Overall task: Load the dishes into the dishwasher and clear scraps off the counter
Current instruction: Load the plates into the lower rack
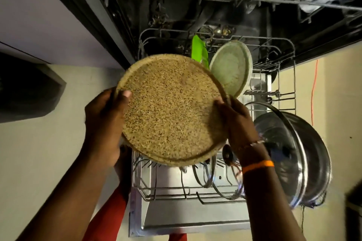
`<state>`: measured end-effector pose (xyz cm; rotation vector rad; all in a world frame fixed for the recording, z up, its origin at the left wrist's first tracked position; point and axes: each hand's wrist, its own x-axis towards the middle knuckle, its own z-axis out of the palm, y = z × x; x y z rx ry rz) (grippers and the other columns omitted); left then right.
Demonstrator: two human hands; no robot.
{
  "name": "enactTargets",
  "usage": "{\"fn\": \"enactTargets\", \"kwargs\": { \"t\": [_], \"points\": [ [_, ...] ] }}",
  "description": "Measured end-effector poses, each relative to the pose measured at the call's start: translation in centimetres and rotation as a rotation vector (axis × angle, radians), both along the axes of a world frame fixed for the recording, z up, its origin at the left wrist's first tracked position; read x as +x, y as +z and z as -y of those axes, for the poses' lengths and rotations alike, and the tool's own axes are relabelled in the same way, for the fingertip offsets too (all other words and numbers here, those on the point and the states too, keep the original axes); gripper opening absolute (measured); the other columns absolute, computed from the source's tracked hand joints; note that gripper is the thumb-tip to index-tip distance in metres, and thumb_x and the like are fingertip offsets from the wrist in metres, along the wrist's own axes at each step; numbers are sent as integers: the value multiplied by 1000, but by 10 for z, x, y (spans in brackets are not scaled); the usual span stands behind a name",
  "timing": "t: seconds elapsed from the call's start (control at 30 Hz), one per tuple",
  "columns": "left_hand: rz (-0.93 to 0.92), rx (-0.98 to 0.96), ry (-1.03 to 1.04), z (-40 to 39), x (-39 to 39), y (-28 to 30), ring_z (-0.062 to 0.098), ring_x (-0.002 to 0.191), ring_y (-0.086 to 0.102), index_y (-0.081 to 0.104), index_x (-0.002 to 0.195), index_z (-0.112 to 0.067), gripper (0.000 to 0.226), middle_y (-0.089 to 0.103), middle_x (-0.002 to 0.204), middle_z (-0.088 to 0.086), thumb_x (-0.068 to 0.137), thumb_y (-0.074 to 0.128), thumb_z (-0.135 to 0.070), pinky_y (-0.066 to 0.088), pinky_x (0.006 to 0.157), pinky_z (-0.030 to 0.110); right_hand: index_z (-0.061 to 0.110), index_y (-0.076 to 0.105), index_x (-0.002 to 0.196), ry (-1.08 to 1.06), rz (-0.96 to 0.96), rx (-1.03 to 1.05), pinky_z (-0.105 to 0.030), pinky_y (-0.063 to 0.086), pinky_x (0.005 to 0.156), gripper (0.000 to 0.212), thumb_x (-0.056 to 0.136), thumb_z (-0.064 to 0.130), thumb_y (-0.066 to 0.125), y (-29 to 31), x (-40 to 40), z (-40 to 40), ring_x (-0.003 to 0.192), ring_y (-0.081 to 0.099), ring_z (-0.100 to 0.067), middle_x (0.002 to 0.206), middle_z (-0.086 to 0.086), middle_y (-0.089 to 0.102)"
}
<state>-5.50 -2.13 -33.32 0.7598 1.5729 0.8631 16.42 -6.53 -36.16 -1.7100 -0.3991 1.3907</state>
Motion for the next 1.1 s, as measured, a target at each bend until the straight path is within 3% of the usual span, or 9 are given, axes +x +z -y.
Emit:
{"fn": "enactTargets", "kwargs": {
  "t": [0.13, 0.37, 0.5, 0.6, 0.7, 0.8, 0.97, 1.03, 1.1],
  "points": [
    [119, -143, -214, 1, 44, 10, 10, 79, 64, 65, 98, -19, 12, 69, 88, -4, 89, 58, -21, 53, 62, 20, 16, 62, 90, -168, 125, 86, -20, 48, 64, 11, 90, 12, 52, 36, 53, 24, 72, 58, -6, 76, 10, 67],
    [91, -262, -441, 15, 128, 29, 7, 74, 54, 60, 113, -6, 24, 61, 94, 3, 95, 46, -13, 44, 62, 10, 22, 53, 84, -316, 352, 138, -11, 40, 40, 24, 90, 0, 46, 90, 145, 38, 42, 49, 3, 49, 16, 59],
    [87, -292, -502, 25, 157, 30, 8, 72, 54, 62, 96, -17, 15, 61, 88, -1, 96, 46, -14, 41, 66, 16, 26, 52, 89, -320, 509, 125, -26, 54, 58, 23, 82, 5, 47, 82, 176, 43, 70, 62, -12, 80, 1, 62],
    [49, -312, -543, 29, 171, 23, 9, 77, 56, 63, 97, -18, 15, 61, 89, -4, 95, 48, -18, 42, 71, 20, 22, 53, 99, -238, 647, 131, -37, 48, 79, 28, 71, 22, 49, 66, 187, 37, 95, 55, -25, 97, -3, 57],
    [40, -333, -560, 29, 181, 19, 9, 78, 56, 63, 102, -17, 18, 61, 92, -5, 95, 47, -20, 43, 74, 20, 16, 46, 89, -150, 776, 96, -21, 36, 66, 16, 76, 6, 44, 51, 188, 17, 72, 42, -3, 79, 10, 48],
    [34, -338, -567, 26, 190, 15, 10, 79, 55, 63, 102, -17, 18, 60, 94, -3, 96, 46, -19, 41, 71, 19, 6, 46, 101, -87, 856, 53, -22, 26, 63, 24, 80, -6, 43, 32, 186, -9, 72, 37, -4, 72, 16, 40],
    [17, -339, -562, 18, 192, 8, 11, 81, 56, 63, 103, -14, 19, 61, 96, -1, 96, 46, -18, 45, 65, 13, 2, 40, 124, 62, 999, -85, -31, 30, 64, 36, 88, 2, 38, 4, 196, -30, 90, 56, -37, 106, -21, 61],
    [23, -347, -554, 15, 191, 7, 10, 80, 56, 63, 105, -12, 20, 61, 95, -2, 96, 46, -17, 45, 61, 7, 5, 37, 128, 209, 1053, -146, -36, 35, 64, 36, 92, 8, 38, -6, 199, -31, 92, 58, -42, 108, -24, 61],
    [6, -352, -566, 12, 190, 4, 13, 83, 57, 63, 104, -13, 20, 62, 97, -1, 96, 46, -18, 46, 70, 15, 8, 34, 132, 320, 1082, -214, -37, 35, 64, 38, 94, 12, 37, -13, 198, -30, 92, 59, -43, 109, -26, 60]
  ]
}}
